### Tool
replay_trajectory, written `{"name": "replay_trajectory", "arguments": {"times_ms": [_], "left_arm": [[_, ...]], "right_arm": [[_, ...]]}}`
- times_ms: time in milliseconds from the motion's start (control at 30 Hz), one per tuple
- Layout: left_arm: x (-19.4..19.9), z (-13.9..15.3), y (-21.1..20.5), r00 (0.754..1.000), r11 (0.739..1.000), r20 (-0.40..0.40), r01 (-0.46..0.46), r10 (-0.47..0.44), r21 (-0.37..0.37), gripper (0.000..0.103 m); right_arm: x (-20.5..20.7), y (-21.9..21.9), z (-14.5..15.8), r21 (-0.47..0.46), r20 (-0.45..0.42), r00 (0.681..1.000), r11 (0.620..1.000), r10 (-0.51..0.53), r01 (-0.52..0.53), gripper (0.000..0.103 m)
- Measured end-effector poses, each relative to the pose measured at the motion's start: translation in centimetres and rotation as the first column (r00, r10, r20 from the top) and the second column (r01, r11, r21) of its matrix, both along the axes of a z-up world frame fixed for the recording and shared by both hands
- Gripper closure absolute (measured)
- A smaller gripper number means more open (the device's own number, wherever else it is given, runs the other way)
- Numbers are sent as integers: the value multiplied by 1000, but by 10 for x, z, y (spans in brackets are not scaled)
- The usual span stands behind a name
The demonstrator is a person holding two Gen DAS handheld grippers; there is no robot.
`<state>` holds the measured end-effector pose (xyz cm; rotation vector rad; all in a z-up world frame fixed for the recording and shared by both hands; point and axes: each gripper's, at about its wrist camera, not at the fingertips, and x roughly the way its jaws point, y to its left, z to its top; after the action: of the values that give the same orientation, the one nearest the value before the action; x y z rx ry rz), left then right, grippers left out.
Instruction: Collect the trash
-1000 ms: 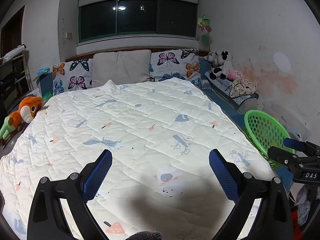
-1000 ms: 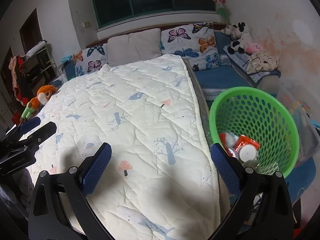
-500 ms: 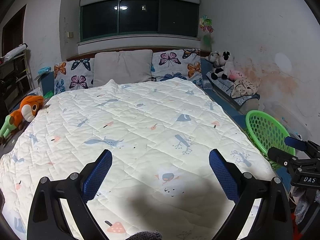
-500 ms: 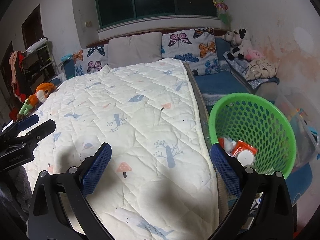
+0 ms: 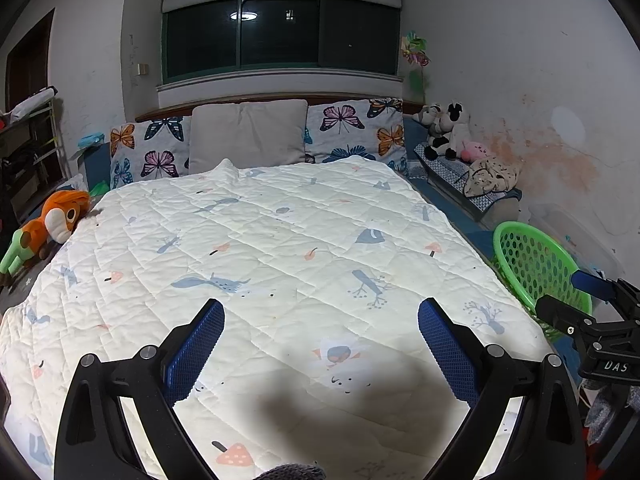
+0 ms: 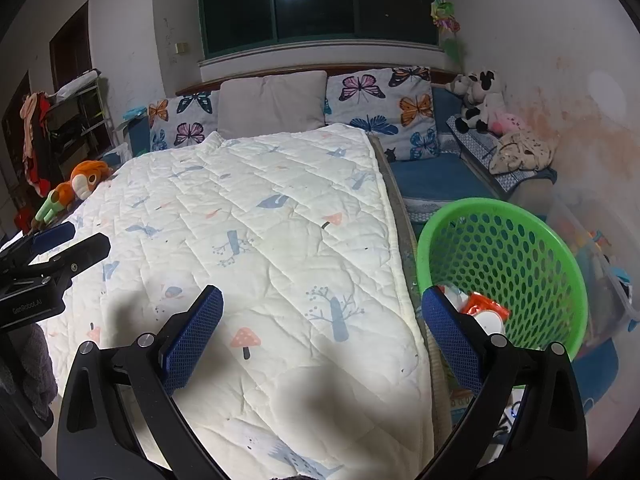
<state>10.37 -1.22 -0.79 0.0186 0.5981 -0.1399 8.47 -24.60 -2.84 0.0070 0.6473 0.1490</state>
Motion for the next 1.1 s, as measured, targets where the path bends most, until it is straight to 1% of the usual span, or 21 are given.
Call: {"name": "replay_trajectory", "arguments": {"times_ms": [567,1100], "left_arm": [[-1,0,5,1000,1000,4,-10,10,-2,9],[1,-4,9,999,999,-4,-50,50,-9,9]], "right_arm": [[4,6,-1,6,-6,1000,1000,12,-12,4],[4,10,-5,7,-15,1000,1000,17,-17,4]]}}
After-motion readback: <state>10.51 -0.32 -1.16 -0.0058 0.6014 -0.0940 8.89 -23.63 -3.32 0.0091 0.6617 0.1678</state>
